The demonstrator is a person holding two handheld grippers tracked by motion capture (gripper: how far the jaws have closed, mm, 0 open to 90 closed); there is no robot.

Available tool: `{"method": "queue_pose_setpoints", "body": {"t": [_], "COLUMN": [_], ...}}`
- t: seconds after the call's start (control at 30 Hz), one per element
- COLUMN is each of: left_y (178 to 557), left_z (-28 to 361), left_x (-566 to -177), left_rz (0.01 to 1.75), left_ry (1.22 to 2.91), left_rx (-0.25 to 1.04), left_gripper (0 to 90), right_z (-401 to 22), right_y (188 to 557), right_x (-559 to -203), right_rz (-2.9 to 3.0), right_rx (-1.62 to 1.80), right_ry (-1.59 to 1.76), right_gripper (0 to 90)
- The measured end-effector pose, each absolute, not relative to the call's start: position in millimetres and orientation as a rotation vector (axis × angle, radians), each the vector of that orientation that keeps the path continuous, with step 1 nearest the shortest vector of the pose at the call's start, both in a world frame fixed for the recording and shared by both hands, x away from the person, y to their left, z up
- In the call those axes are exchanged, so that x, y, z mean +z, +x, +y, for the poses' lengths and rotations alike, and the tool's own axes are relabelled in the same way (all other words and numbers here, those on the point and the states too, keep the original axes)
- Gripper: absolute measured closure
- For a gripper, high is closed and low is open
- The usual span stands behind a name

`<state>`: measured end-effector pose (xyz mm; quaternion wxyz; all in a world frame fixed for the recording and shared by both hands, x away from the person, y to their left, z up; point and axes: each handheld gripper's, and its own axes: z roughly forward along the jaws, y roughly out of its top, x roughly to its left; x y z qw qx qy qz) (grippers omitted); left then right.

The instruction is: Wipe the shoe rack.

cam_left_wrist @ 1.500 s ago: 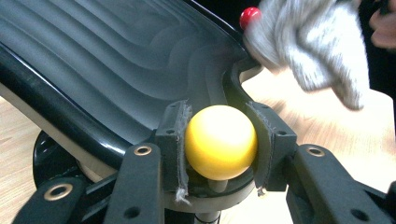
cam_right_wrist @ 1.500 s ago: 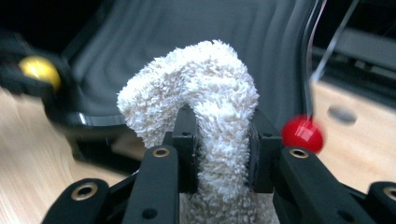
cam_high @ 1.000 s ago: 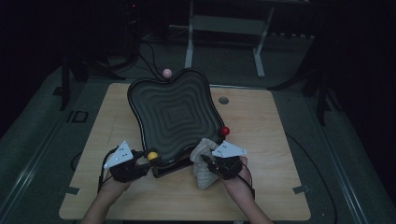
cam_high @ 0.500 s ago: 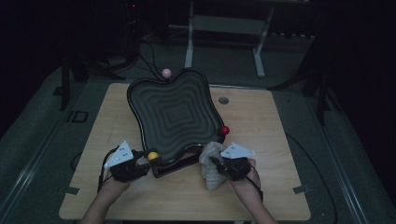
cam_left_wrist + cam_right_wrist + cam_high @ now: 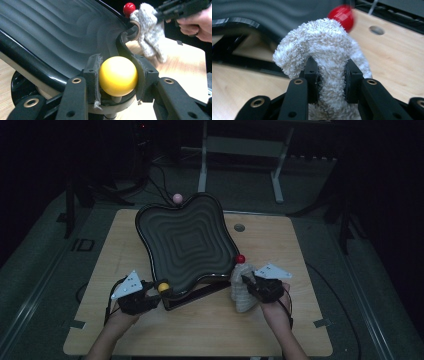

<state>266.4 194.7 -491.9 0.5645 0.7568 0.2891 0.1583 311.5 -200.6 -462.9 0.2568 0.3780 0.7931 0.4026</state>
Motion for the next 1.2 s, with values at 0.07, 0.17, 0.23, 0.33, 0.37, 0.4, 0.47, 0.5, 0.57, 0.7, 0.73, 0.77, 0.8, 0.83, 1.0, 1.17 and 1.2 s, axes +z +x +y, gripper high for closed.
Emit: {"method": "queue_pose_setpoints", "body": {"t": [0.07,0.17,0.23,0.33,0.37,0.4,0.47,0.5,0.57,0.7,0.73,0.77,0.8,0.83,1.0,1.17,1.2], "left_y": [267,267,267,268,268,268,269,269,269,269,269,269,269,270,270,269,269], "left_z": [195,195,195,195,195,195,196,196,196,195,195,195,196,196,197,196,196], "left_x": [-492,-492,-492,-491,-491,-491,-491,-491,-491,-489,-489,-489,-489,-490,-491,-491,-491], "left_rz": [0.678,0.679,0.677,0.67,0.671,0.671,0.669,0.668,0.669,0.67,0.671,0.668,0.666,0.663,0.66,0.659,0.66], "left_ry": [1.783,1.78,1.783,1.79,1.789,1.789,1.789,1.793,1.795,1.808,1.806,1.808,1.807,1.801,1.796,1.793,1.789], "left_rx": [0.37,0.369,0.366,0.358,0.355,0.355,0.351,0.35,0.348,0.345,0.344,0.344,0.343,0.339,0.34,0.339,0.339], "left_gripper": [60.4,60.5,60.4,60.4,60.4,60.4,60.4,60.4,60.4,60.4,60.4,60.4,60.4,60.4,60.4,60.4,60.4], "right_z": [-197,-193,-197,-203,-205,-205,-203,-201,-196,-197,-199,-201,-203,-203,-194,-190,-188], "right_y": [314,315,318,319,319,319,321,321,321,319,318,316,314,313,314,314,312], "right_x": [-471,-489,-493,-479,-473,-473,-472,-476,-492,-500,-495,-488,-480,-474,-478,-501,-500], "right_rz": [2.168,2.205,2.224,2.175,2.152,2.152,2.14,2.149,2.187,2.232,2.222,2.202,2.182,2.166,2.177,2.26,2.269], "right_rx": [1.06,1.019,1.022,1.041,1.053,1.053,1.052,1.043,1.012,1.017,1.032,1.06,1.086,1.099,1.075,1.051,1.048], "right_ry": [1.023,1.037,1.065,1.064,1.06,1.06,1.06,1.059,1.066,1.083,1.078,1.073,1.062,1.05,1.031,1.064,1.047], "right_gripper": [70.2,70.3,70.2,70.2,70.2,70.2,70.2,70.3,70.3,70.3,70.3,70.3,70.3,70.2,70.5,70.5,70.5]}}
